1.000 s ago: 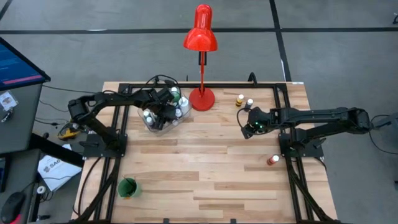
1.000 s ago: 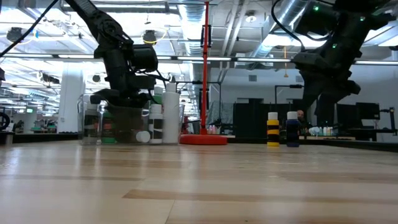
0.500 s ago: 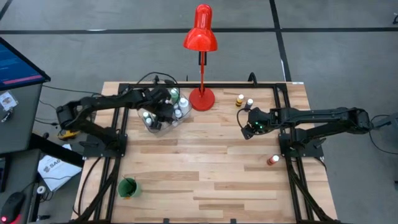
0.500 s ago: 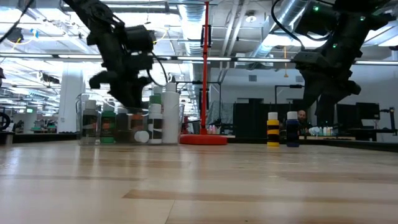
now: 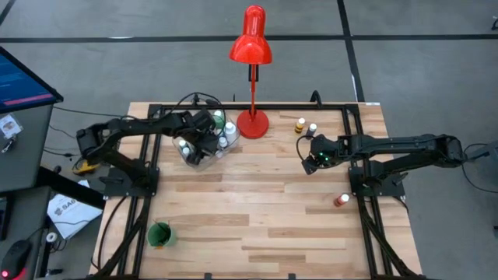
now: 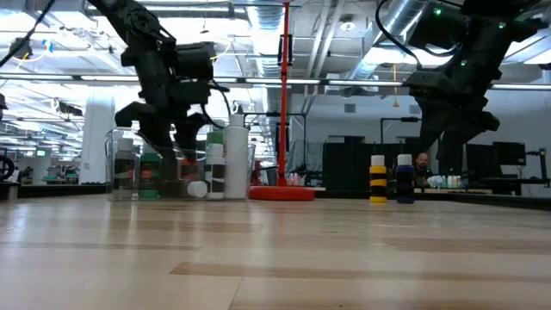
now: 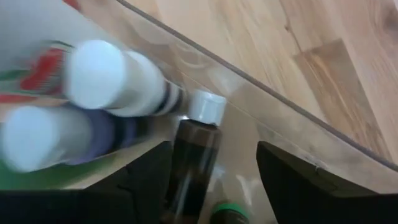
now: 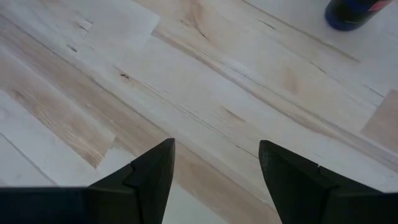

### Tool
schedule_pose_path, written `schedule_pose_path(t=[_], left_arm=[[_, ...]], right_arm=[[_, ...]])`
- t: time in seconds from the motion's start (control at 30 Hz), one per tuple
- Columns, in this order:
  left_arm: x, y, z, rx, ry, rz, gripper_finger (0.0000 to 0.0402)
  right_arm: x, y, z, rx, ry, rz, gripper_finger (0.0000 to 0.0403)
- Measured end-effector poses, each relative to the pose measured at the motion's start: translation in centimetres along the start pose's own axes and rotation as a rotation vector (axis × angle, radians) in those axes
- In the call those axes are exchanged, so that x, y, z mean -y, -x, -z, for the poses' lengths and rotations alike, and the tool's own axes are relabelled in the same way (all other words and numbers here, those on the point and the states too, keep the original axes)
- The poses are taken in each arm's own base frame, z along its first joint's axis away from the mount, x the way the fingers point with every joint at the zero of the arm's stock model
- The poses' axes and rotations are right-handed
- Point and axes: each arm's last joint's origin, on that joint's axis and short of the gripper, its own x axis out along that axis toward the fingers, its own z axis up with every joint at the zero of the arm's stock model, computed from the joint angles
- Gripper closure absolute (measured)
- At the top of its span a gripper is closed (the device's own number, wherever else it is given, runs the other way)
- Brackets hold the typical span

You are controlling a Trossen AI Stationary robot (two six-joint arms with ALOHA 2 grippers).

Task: Pick & Place Paint Supplies
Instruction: Put the brown paint bottle into the transparent bin

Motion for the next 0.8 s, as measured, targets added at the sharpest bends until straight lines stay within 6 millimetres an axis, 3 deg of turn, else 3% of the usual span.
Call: schedule_pose_path(t=[0.27,0.8], left_arm=[[-0.3,-2.9,0.2,-0.071,0.004,0.069,0.0182],[-0.3,-3.2,0.5,-0.125,-0.005,0.036,0.023]], right_arm=[[0.0,0.0,0.0,-0.002,0.0,-0.002,0.0175],[0.0,0.0,0.0,-0.002,0.0,-0.003,0.0175]])
